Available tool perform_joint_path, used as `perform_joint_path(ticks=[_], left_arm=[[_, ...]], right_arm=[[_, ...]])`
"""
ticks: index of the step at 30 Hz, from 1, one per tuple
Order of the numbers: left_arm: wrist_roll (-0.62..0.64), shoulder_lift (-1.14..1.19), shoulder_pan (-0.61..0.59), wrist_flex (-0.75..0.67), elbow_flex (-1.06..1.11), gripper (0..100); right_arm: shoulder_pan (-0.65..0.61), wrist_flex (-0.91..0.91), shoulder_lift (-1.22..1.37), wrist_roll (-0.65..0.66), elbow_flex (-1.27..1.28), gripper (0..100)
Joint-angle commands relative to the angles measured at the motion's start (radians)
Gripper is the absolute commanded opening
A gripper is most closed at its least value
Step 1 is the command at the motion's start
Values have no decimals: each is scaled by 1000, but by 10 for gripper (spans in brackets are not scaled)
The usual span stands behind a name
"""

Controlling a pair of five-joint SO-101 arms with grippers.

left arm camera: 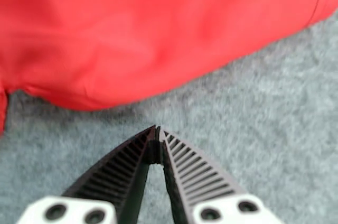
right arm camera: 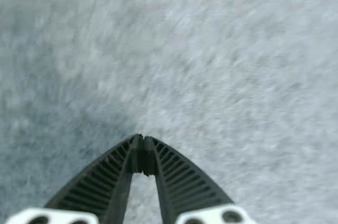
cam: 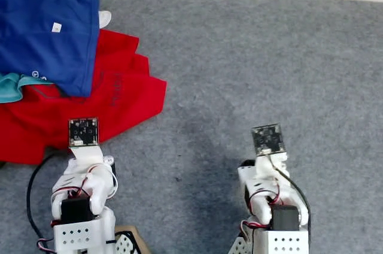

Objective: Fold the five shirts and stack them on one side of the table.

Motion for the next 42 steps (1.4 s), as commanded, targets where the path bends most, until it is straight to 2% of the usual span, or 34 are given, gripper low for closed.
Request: perform_joint_path(ticks=[1,7,11,15,20,27,31,33,38,42], left_arm=[[-8,-1,-10,31,-130,13],[-8,1,-10,161,-349,13],[-9,68,-10,215,-489,14],[-9,312,-13,218,-638,14],[-9,657,-102,212,-860,14],[-9,1067,-275,210,-1152,14],[-9,1273,-372,158,-1302,15],[-9,1368,-395,114,-1366,41],[-3,1603,-401,97,-1573,204],[-3,1807,-404,97,-1762,210]], right_arm=[[42,-5,-2,6,-142,46],[41,93,8,-2,-351,63],[39,128,182,-57,-535,63],[38,170,513,-104,-769,63],[13,236,862,-201,-1047,63],[-130,200,1145,-333,-1234,67],[-188,114,1268,-342,-1300,67],[-208,70,1325,-345,-1333,67],[-248,-16,1472,-347,-1468,67],[-282,-27,1624,-347,-1647,67]])
